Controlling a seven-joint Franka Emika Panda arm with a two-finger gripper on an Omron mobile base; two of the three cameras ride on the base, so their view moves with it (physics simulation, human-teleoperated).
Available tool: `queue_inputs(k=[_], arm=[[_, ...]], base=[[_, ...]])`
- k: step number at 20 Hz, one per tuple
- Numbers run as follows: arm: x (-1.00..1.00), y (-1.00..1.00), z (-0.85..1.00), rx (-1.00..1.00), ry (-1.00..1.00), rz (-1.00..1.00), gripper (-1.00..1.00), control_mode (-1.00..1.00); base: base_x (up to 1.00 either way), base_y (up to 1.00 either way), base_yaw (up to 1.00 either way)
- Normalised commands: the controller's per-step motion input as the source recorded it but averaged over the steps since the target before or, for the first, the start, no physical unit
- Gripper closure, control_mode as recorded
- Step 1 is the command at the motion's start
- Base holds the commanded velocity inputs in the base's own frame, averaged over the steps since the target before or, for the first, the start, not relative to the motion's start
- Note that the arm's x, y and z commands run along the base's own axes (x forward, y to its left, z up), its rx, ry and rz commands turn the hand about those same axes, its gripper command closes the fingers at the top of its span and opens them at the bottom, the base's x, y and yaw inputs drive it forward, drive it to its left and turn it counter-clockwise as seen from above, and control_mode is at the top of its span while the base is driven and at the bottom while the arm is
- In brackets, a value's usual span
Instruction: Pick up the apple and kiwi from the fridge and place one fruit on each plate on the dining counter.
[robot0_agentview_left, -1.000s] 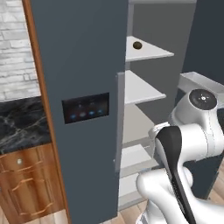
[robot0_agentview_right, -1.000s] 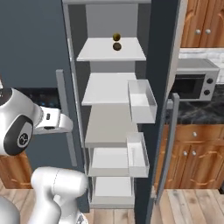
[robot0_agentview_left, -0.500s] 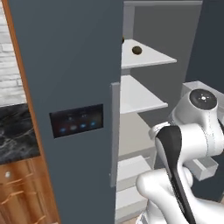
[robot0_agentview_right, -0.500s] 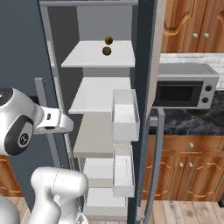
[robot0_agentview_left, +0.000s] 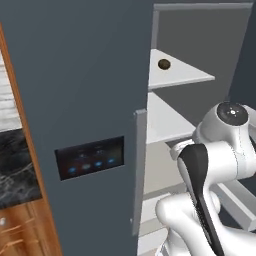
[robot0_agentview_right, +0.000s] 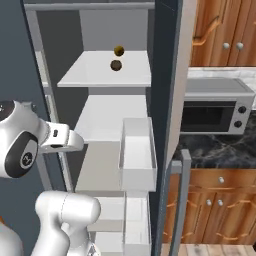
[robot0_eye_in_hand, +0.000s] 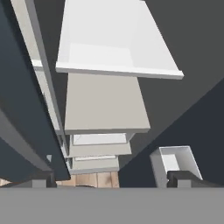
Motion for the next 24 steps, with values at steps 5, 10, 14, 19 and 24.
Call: queue_inputs(k=[5,10,14,19,24], arm=[[0.0,0.0,0.0,0.0,0.0,0.0,-1.0,1.0],[0.24,-0.07,0.03,0.01,0.01,0.0,-1.0,-1.0],[0.39,-0.29,0.65,0.08,-0.18,0.06,-1.0,-1.0],[0.27,-0.17,0.63,0.03,-0.11,0.01,-1.0,-1.0],[0.32,0.0,0.85,0.0,-0.09,-0.03,-1.0,-1.0]], base=[[0.77,-0.06,-0.04],[0.32,-0.04,-0.01],[0.0,0.0,0.0],[0.0,0.0,0.0],[0.0,0.0,0.0]])
